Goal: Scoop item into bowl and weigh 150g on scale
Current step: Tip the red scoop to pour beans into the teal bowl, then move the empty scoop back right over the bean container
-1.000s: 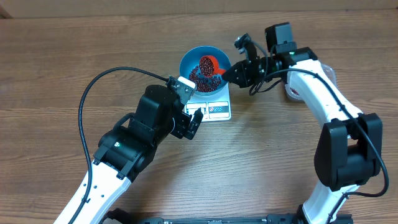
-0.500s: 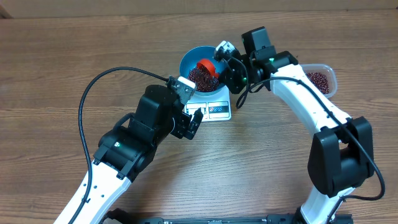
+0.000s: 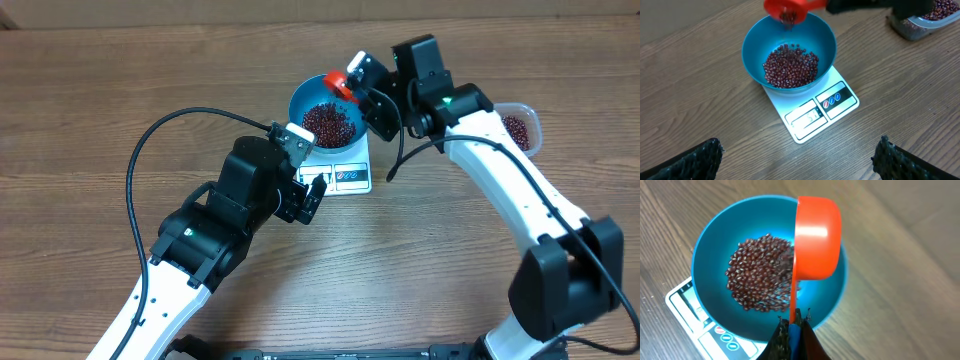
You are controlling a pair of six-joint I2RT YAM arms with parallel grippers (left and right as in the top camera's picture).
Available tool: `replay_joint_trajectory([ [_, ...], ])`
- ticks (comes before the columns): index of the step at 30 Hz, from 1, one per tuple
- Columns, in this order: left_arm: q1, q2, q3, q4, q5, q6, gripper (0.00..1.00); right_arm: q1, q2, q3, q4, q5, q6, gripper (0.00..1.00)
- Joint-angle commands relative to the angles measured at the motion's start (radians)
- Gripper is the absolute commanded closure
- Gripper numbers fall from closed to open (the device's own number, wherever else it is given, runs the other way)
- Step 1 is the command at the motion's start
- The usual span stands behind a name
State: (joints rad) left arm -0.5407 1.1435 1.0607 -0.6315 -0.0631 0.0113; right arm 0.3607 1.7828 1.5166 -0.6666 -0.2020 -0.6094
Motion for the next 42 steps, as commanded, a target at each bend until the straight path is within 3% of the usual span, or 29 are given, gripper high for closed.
replay_joint_trajectory([
  [1, 0.004, 0.002, -0.003, 0.001, 0.002, 0.019, 0.00, -0.001, -0.060, 0.030, 0.004, 0.030, -0.029, 0.97],
  [14, 0.004, 0.002, -0.003, 0.000, 0.002, 0.019, 0.00, -0.001, -0.074, 0.030, -0.030, 0.045, -0.023, 0.96],
  [20, 0.004, 0.002, -0.003, 0.001, 0.002, 0.019, 0.00, -0.007, -0.118, 0.030, -0.051, 0.045, 0.181, 0.96],
  [25, 0.004, 0.002, -0.003, 0.001, 0.002, 0.019, 0.00, -0.029, -0.180, 0.030, -0.138, 0.090, 0.247, 0.96],
  [34, 0.004, 0.002, -0.003, 0.000, 0.002, 0.019, 0.00, -0.142, -0.216, 0.029, -0.347, 0.404, 0.360, 0.96],
  [42, 0.004, 0.002, -0.003, 0.001, 0.001, 0.019, 0.00, -0.307, -0.216, 0.028, -0.445, 0.428, 0.390, 0.96],
])
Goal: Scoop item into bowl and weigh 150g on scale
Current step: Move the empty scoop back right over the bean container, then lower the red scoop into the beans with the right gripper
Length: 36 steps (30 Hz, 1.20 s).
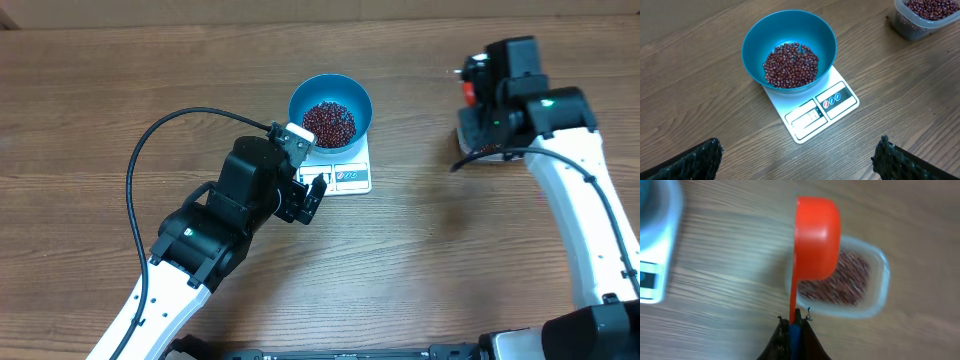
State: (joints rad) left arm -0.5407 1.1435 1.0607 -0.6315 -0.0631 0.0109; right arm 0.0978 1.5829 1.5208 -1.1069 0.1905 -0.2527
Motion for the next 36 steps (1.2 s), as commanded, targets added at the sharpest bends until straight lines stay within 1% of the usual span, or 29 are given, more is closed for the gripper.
replay_joint_trajectory([
  [1, 0.004, 0.002, -0.003, 0.000, 0.002, 0.019, 0.00, -0.064, -0.016, 0.023, -0.007, 0.035, 0.045, 0.97],
  [6, 0.004, 0.002, -0.003, 0.001, 0.002, 0.019, 0.00, -0.158, -0.016, 0.012, -0.010, -0.030, 0.048, 0.96],
  [9, 0.004, 0.002, -0.003, 0.000, 0.002, 0.019, 0.00, -0.186, -0.016, -0.017, 0.010, -0.056, 0.047, 0.96],
  [16, 0.004, 0.002, -0.003, 0.000, 0.002, 0.019, 0.00, -0.193, -0.010, -0.108, 0.069, -0.057, 0.047, 0.96],
  [22, 0.004, 0.002, -0.003, 0.001, 0.002, 0.019, 0.00, -0.193, 0.004, -0.129, 0.084, -0.058, 0.047, 0.96],
  [24, 0.004, 0.002, -0.003, 0.001, 0.002, 0.019, 0.00, -0.193, 0.005, -0.129, 0.089, -0.061, 0.047, 0.88],
  [25, 0.004, 0.002, -0.003, 0.001, 0.002, 0.019, 0.00, -0.193, 0.005, -0.129, 0.091, -0.061, 0.047, 0.87],
  [29, 0.004, 0.002, -0.003, 0.000, 0.002, 0.019, 0.00, -0.193, 0.005, -0.129, 0.093, -0.062, 0.047, 0.89],
  [30, 0.004, 0.002, -0.003, 0.000, 0.002, 0.019, 0.00, -0.193, 0.005, -0.129, 0.093, -0.062, 0.047, 0.91],
  [31, 0.004, 0.002, -0.003, 0.000, 0.002, 0.019, 0.00, -0.193, 0.005, -0.129, 0.092, -0.062, 0.047, 0.96],
  [36, 0.004, 0.002, -0.003, 0.001, 0.002, 0.019, 0.00, -0.193, 0.005, -0.129, 0.097, -0.062, 0.047, 0.96],
])
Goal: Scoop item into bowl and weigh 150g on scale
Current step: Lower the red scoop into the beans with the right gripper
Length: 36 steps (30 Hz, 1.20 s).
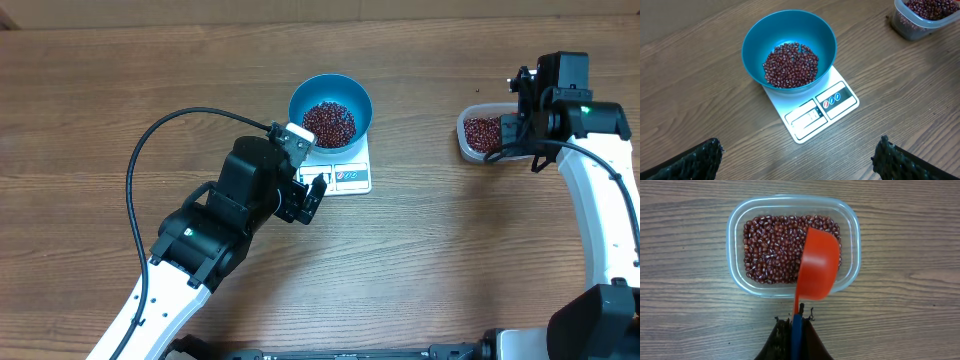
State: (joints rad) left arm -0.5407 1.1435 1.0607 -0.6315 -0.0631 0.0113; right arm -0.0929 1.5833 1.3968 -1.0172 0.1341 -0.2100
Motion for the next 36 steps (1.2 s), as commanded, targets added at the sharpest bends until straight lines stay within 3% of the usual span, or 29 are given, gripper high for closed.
replay_joint_trajectory([
  [1, 0.004, 0.002, -0.003, 0.001, 0.002, 0.019, 0.00, -0.002, 0.005, -0.005, 0.008, -0.005, 0.005, 0.96],
  [15, 0.004, 0.002, -0.003, 0.000, 0.002, 0.019, 0.00, -0.002, 0.008, -0.005, 0.066, -0.005, 0.004, 0.96],
  [18, 0.004, 0.002, -0.003, 0.000, 0.002, 0.019, 0.00, -0.002, 0.018, -0.005, 0.069, -0.005, 0.004, 0.86],
  [20, 0.004, 0.002, -0.003, 0.001, 0.002, 0.019, 0.00, -0.002, 0.026, -0.005, 0.062, -0.005, 0.004, 0.96],
  [29, 0.004, 0.002, -0.003, 0.001, 0.001, 0.019, 0.00, -0.002, 0.058, -0.005, 0.064, -0.005, 0.004, 0.96],
  [31, 0.004, 0.002, -0.003, 0.001, 0.002, 0.019, 0.00, -0.002, 0.058, -0.005, 0.071, -0.005, 0.004, 0.92],
  [36, 0.004, 0.002, -0.003, 0.000, 0.002, 0.019, 0.00, -0.002, 0.058, -0.005, 0.074, -0.005, 0.004, 0.96],
])
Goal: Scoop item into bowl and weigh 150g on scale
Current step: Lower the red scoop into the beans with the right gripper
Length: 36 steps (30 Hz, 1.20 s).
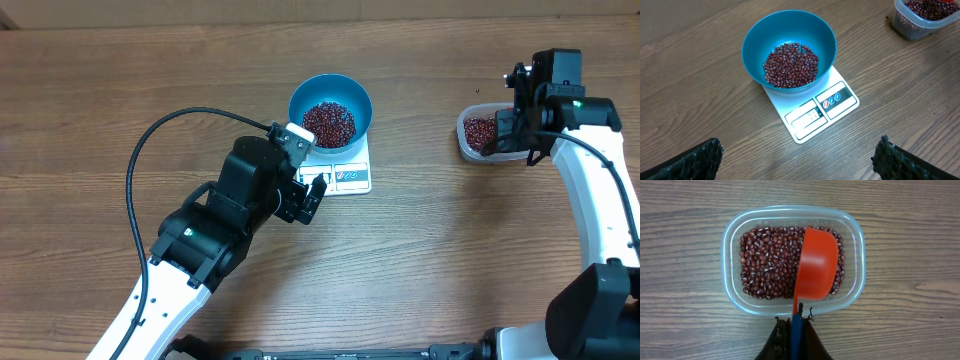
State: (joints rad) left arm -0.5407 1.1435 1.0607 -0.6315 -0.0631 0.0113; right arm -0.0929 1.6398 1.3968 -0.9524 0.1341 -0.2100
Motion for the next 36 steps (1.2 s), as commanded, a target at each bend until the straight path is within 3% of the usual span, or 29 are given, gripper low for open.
replay_joint_trajectory([
  [1, 0.004, 0.002, -0.003, 0.000, 0.002, 0.019, 0.00, -0.002, 0.001, -0.005, 0.012, -0.005, 0.004, 0.96],
  [3, 0.004, 0.002, -0.003, 0.000, 0.002, 0.019, 0.00, -0.002, 0.001, -0.005, 0.018, -0.005, 0.004, 0.92],
  [4, 0.004, 0.002, -0.003, 0.001, 0.002, 0.019, 0.00, -0.002, 0.001, -0.005, 0.022, -0.005, 0.004, 0.82],
  [5, 0.004, 0.002, -0.003, 0.000, 0.002, 0.019, 0.00, -0.002, 0.001, -0.005, 0.024, -0.005, 0.004, 0.85],
  [6, 0.004, 0.002, -0.003, 0.001, 0.002, 0.019, 0.00, -0.002, 0.001, -0.005, 0.025, -0.005, 0.004, 0.96],
  [10, 0.004, 0.002, -0.003, 0.001, 0.002, 0.019, 0.00, -0.002, 0.001, -0.005, 0.029, -0.005, 0.004, 0.96],
  [12, 0.004, 0.002, -0.003, 0.001, 0.002, 0.019, 0.00, -0.002, 0.001, -0.005, 0.035, -0.005, 0.005, 0.89],
  [14, 0.004, 0.002, -0.003, 0.001, 0.002, 0.019, 0.00, -0.002, 0.001, -0.005, 0.037, -0.005, 0.004, 0.96],
  [36, 0.004, 0.002, -0.003, 0.000, 0.002, 0.019, 0.00, -0.002, 0.064, -0.005, 0.010, 0.075, -0.079, 0.96],
])
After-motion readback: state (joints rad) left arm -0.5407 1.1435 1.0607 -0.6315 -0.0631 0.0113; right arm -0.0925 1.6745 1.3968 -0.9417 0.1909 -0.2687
